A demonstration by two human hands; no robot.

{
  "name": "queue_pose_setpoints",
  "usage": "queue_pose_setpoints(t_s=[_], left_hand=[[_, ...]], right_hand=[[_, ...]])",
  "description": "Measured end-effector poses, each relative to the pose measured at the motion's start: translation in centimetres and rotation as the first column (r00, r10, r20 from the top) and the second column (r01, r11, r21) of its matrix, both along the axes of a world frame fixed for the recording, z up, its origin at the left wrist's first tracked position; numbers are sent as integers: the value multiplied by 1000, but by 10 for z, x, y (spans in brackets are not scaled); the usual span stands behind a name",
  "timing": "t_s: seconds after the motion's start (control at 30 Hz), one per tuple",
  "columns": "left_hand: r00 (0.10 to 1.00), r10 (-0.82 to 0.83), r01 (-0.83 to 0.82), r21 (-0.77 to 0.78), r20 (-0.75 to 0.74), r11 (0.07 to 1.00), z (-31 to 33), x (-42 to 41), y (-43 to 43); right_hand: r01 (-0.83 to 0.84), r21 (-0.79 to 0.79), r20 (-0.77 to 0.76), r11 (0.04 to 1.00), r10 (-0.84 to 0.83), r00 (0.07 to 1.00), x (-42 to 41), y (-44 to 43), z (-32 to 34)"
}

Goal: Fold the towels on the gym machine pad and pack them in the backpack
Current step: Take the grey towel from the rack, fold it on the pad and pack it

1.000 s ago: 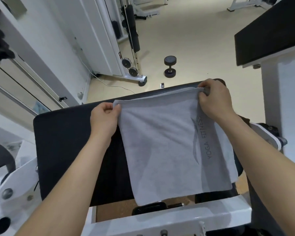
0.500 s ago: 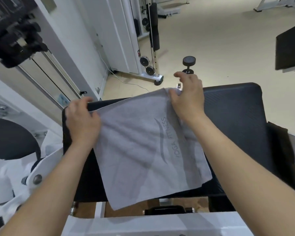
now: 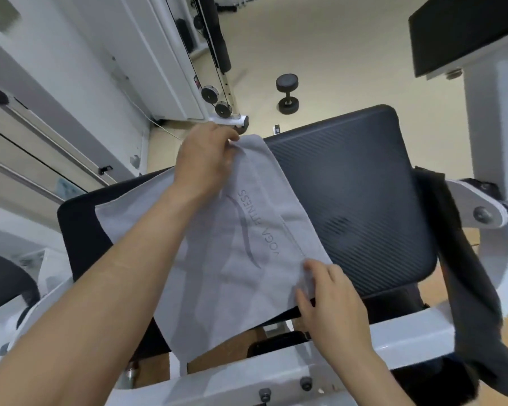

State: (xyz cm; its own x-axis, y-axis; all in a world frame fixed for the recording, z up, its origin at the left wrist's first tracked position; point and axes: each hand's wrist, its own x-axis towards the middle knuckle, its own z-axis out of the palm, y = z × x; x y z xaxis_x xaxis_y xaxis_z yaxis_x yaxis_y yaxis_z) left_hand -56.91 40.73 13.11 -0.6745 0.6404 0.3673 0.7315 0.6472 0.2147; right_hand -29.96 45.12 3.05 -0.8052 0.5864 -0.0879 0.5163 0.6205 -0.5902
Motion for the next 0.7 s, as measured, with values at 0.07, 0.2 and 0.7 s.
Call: queue_pose_setpoints(t_s=[0.07, 0.2, 0.7], left_hand=[[999, 33, -33, -12, 16, 999, 4, 1, -1], [994, 63, -65, 16, 93, 998, 9, 4, -3], [999, -3, 9, -108, 53, 994, 19, 5, 13]], right_hand=[[56, -9, -39, 998, -57, 998, -1, 4, -4], [136, -159, -35, 978, -143, 989, -3, 15, -6], [188, -458, -156, 869, -287, 945, 1, 28, 4]])
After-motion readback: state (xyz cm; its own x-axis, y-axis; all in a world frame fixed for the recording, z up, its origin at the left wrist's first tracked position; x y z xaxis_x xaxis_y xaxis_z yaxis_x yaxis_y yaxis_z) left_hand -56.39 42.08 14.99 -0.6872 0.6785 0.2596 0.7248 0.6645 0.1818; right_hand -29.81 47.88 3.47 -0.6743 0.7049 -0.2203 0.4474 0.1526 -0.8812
